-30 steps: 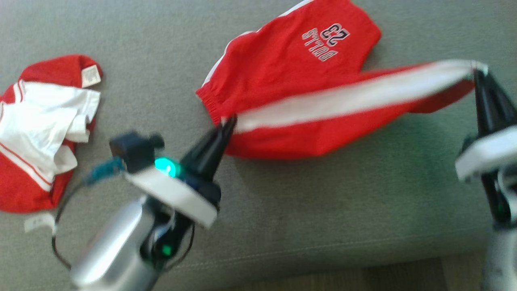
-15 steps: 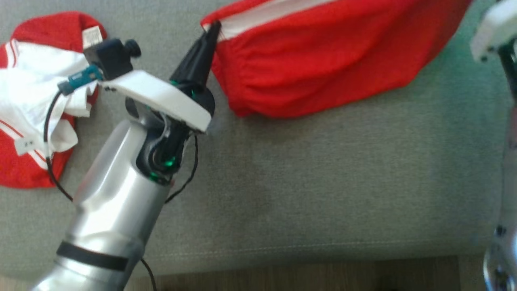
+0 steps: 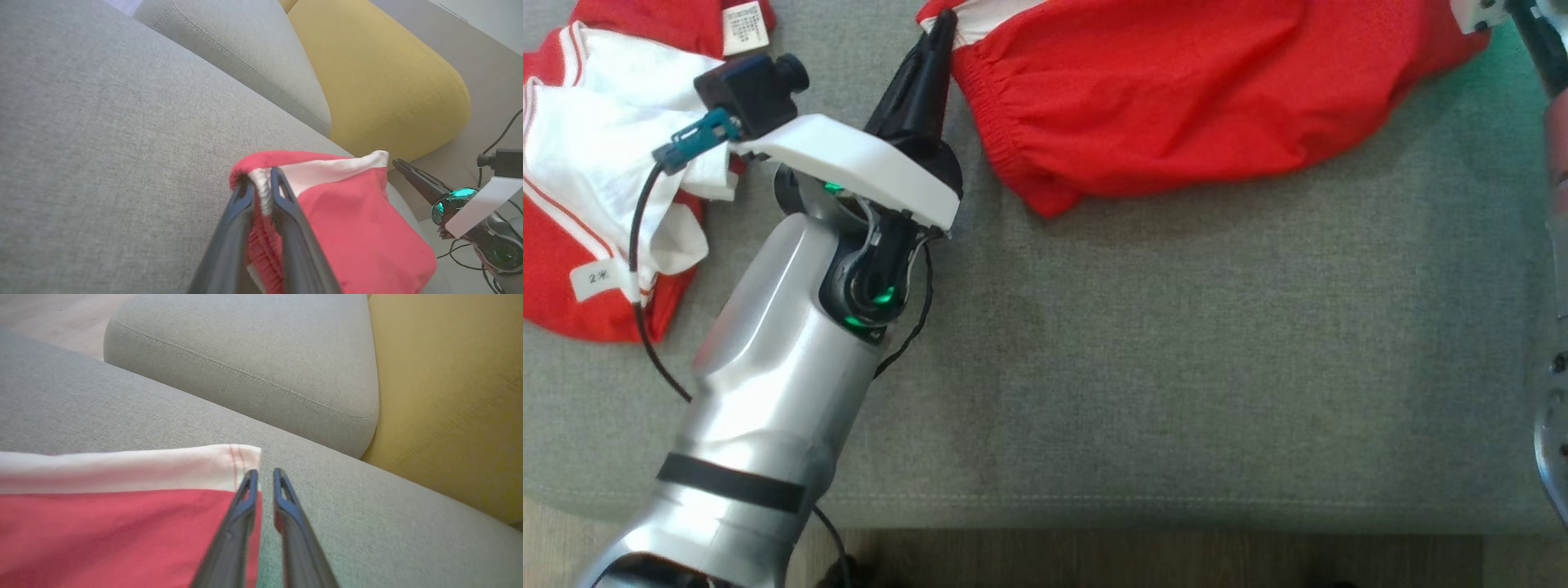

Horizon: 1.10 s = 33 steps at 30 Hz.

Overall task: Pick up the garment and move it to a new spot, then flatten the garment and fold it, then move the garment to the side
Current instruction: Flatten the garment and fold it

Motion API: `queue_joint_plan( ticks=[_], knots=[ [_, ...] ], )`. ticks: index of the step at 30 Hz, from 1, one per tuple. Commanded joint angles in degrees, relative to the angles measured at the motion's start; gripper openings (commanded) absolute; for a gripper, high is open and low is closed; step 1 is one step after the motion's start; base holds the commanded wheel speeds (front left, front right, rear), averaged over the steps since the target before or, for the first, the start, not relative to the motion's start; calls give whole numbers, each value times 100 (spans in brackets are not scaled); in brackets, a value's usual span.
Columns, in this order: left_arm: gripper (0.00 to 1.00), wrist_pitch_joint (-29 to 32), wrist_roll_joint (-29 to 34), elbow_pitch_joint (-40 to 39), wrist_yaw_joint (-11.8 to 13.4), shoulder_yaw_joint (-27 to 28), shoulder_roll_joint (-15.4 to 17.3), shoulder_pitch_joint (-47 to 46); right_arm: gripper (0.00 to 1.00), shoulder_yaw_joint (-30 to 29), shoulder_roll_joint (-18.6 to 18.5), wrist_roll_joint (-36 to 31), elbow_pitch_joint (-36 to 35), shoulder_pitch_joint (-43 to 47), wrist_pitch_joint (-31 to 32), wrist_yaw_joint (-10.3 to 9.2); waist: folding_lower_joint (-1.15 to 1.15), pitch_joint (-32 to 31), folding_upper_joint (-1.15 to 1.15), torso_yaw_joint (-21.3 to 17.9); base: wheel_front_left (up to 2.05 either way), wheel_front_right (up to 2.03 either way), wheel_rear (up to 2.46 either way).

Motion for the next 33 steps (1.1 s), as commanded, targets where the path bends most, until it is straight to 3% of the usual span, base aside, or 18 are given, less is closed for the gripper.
queue_joint_plan(
  ticks=[1,5,7,13,18,25,30,32,33],
  knots=[
    [100,-109,73,-43,-36,127,73,-177,100,-55,93,-48,20,-216,-143,-3,-1,-12,0,13,0,0,0],
    [100,-305,319,41,-6,9,90,-177,100,-353,168,94,267,-240,-263,-3,-1,-93,0,7,0,0,0],
    [100,-536,724,-23,84,-119,202,-66,100,-507,160,452,405,-123,-324,-3,-1,-213,0,-30,0,0,0],
    [100,-743,1829,-776,631,-224,404,550,100,-468,1,1481,689,243,40,-3,-1,-431,0,-51,0,0,0],
    [100,-751,2620,-1737,947,-116,322,1378,100,-274,-164,2222,828,457,381,-3,-1,-524,0,157,0,0,0],
    [100,-752,3166,-2414,997,-147,111,2202,100,-83,-498,2137,1374,592,686,-3,-1,-632,0,630,0,0,0],
    [100,-753,3388,-2600,982,-89,107,2529,100,-100,-504,1831,1998,590,1026,-3,-1,-764,0,825,0,0,0],
    [100,-753,3400,-2631,965,-42,119,2643,78,-67,-436,1783,2182,582,1160,-3,-1,-819,0,853,0,0,0],
    [100,-753,3409,-2649,956,-15,131,2688,59,-43,-391,1779,2247,581,1209,-3,-1,-848,0,860,0,0,0]
  ],
)
